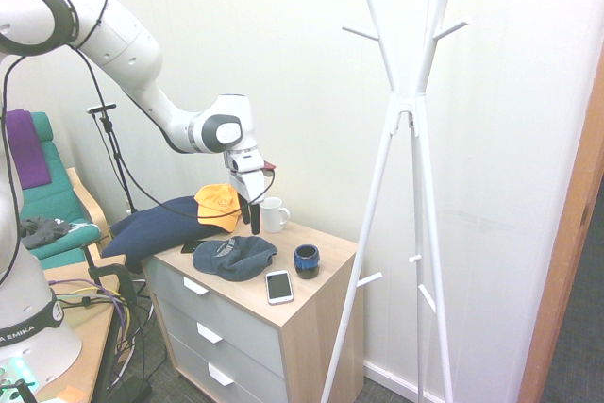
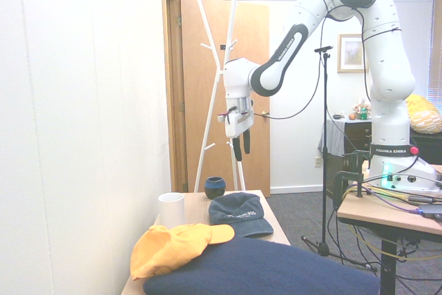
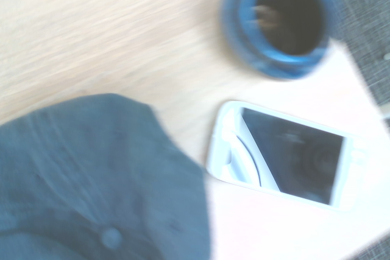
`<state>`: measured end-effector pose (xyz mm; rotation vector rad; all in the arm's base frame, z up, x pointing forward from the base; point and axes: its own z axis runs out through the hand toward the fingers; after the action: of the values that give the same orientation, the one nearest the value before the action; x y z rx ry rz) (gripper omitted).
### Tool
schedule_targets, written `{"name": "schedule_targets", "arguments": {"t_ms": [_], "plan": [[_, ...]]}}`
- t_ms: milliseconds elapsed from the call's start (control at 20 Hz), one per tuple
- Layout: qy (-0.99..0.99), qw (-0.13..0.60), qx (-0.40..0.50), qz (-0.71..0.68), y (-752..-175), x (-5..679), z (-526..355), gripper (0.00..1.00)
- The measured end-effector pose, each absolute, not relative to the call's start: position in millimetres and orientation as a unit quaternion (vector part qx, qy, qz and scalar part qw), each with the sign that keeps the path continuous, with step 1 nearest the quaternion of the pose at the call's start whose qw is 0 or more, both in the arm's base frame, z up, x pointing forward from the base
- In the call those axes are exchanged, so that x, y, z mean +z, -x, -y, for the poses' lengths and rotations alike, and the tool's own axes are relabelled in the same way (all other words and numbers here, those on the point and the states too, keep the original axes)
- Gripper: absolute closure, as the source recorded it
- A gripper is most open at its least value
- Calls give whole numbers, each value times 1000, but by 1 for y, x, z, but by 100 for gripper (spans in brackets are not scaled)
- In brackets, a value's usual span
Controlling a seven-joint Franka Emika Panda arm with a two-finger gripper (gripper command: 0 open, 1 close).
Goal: Hang the cap
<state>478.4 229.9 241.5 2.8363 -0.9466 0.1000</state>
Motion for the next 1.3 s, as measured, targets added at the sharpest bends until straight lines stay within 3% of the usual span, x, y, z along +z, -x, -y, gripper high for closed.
{"name": "schedule_targets", "arguments": {"t_ms": [450, 950, 1000, 1300], "plan": [[-941, 89, 4, 328, -498, 153, -290, 0], [-923, 89, -2, 375, -505, 124, -264, 0], [-923, 90, -3, 375, -503, 121, -262, 100], [-924, 87, -4, 372, -498, 117, -257, 100]]}}
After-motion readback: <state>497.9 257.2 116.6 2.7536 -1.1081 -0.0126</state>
